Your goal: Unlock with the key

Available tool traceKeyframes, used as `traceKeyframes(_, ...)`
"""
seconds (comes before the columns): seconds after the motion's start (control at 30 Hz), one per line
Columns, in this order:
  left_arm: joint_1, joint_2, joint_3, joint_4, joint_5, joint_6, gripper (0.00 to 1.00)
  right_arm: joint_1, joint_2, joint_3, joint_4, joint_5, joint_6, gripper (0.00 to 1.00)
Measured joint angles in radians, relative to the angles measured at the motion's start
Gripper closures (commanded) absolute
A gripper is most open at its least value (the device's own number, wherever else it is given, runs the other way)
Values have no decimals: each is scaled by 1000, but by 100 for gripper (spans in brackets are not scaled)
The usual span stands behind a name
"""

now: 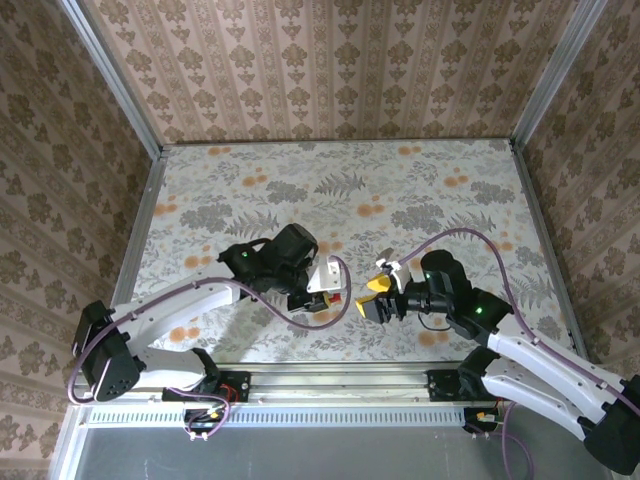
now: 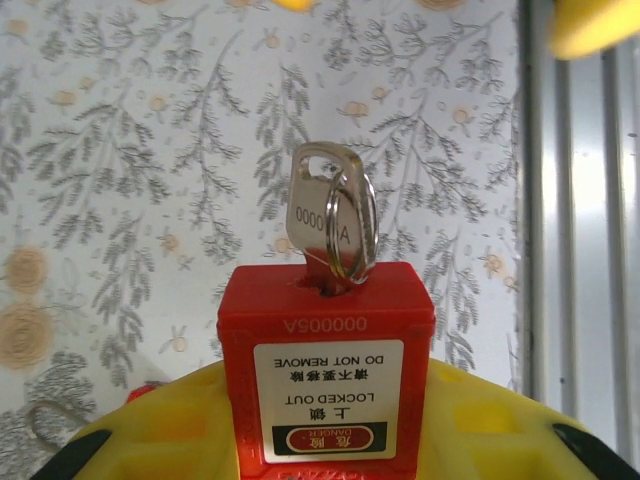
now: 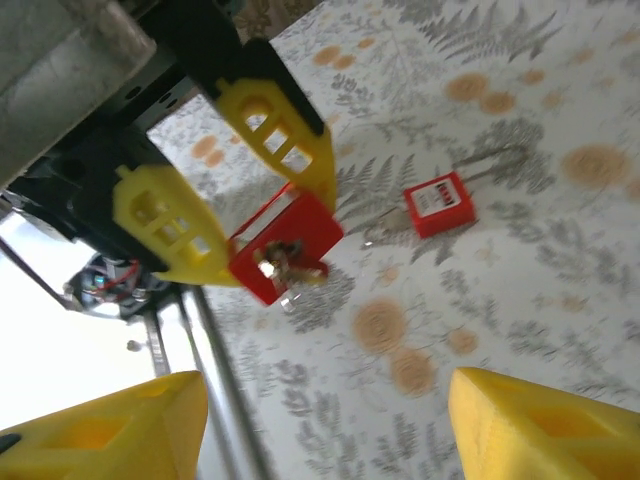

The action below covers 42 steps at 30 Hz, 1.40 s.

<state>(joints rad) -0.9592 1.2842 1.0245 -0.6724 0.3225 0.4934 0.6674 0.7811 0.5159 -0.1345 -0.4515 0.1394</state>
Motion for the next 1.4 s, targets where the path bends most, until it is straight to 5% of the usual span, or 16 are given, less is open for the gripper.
traceKeyframes(0.37,0,47,60,-103,82,7,100,81,51,-65,163,32,-244,42)
traceKeyframes(0.7,-2,63,64,-125,124,8,100,103,43,-121,280,21,-302,47)
traceKeyframes(1.4,-22,79,76,-143,124,23,100,113,87,-126,353,-88,-293,86)
